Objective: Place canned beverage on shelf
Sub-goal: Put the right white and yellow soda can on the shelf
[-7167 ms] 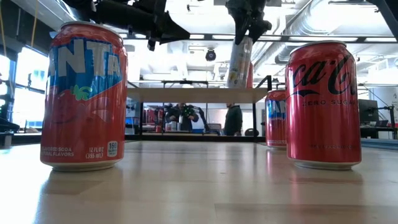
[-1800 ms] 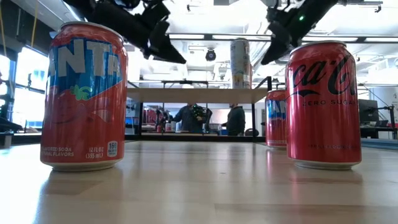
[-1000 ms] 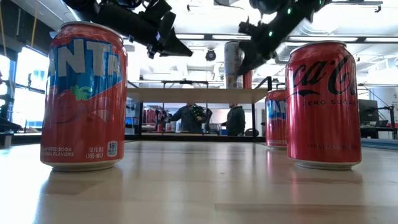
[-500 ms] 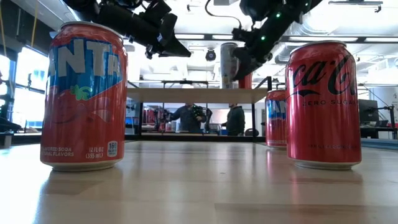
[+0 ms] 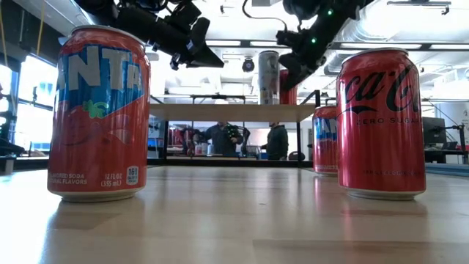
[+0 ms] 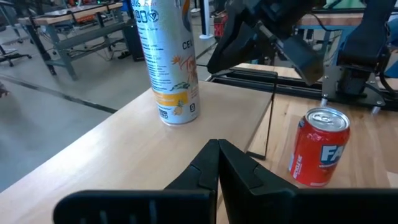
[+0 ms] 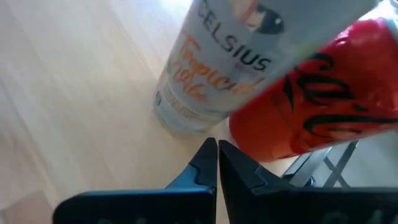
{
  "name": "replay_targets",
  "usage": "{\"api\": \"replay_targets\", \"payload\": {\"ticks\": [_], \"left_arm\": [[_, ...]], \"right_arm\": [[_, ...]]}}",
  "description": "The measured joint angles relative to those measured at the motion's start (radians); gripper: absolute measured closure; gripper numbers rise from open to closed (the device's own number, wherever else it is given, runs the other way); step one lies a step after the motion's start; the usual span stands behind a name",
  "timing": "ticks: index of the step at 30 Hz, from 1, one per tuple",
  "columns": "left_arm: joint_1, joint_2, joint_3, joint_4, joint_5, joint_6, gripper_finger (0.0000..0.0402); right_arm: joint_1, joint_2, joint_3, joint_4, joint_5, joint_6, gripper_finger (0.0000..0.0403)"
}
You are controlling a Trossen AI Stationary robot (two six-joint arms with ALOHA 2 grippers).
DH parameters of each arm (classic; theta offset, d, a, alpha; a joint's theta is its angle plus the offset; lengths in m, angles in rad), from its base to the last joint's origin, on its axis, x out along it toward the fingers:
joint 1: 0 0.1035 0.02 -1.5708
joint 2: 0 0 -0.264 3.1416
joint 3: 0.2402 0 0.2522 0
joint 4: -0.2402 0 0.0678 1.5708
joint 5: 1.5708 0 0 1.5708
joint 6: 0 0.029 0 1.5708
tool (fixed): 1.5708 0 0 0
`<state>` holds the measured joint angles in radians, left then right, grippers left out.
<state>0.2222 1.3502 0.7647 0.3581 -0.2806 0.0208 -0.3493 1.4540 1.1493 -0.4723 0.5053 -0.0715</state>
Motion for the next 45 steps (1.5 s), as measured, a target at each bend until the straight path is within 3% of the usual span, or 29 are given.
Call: {"api": "replay_targets", "payload": {"ticks": [12, 22, 32, 39, 45], "left_arm": [[0.0, 0.0, 0.0, 0.001, -0.047, -0.01, 0.0401], [0.001, 0.0, 0.0, -0.001, -0.047, -0.009, 0.0401], [0.001, 0.0, 0.0, 0.005, -0.047, -0.011, 0.0401], [0.001, 0.0, 0.0, -0.001, -0.046, -0.006, 0.0401], [0.001, 0.0, 0.0, -0.001, -0.046, -0.009, 0.0401]], "right_arm": [[-0.008, 0.115, -0.002, 0.211, -0.045, -0.041, 0.0403], [0.003, 0.076, 0.003, 0.153, 0.004, -0.039, 0.0403], [0.001, 0.127, 0.001, 0.285, -0.001, -0.094, 0.0403], [0.005, 0.123, 0.03, 0.16, 0.038, -0.087, 0.0403], [-0.011, 0.123, 0.03, 0.271, 0.033, -0.117, 0.0403]]}}
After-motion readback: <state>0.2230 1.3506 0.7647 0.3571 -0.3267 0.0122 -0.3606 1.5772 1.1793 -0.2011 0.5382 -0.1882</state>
